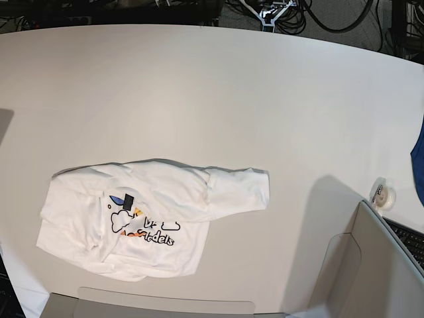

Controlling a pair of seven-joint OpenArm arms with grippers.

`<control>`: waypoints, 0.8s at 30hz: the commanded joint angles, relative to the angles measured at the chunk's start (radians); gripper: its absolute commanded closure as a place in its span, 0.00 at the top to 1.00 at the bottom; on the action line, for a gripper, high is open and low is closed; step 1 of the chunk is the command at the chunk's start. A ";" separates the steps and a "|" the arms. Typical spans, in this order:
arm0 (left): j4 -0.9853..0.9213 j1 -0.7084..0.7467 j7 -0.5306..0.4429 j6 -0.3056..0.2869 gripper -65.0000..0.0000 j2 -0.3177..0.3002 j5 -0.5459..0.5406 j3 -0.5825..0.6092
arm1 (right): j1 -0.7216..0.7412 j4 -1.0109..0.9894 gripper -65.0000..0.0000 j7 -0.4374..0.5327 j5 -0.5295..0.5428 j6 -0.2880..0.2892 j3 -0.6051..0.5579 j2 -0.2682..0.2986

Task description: Layout the t-shirt on the table in an organized manner, then fold the t-shirt properly

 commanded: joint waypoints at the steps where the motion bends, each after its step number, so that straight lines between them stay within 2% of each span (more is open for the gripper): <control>1: 0.005 0.014 -0.011 0.004 0.00 0.001 -0.004 -0.006 | 0.052 0.039 0.01 0.099 0.093 -0.121 0.017 0.024; 7: 0.154 0.111 -0.011 0.004 0.00 0.004 -0.004 -0.010 | 0.023 0.059 0.00 0.099 0.093 -0.121 0.017 0.021; 12: 0.174 0.152 -0.011 0.004 0.00 0.004 -0.006 -0.012 | -0.083 0.176 0.00 0.093 0.091 -0.121 0.015 0.013; 24: 0.485 0.362 -0.001 0.004 0.00 -0.001 -0.006 -0.006 | -0.435 0.612 0.00 0.098 0.091 -0.127 0.014 0.032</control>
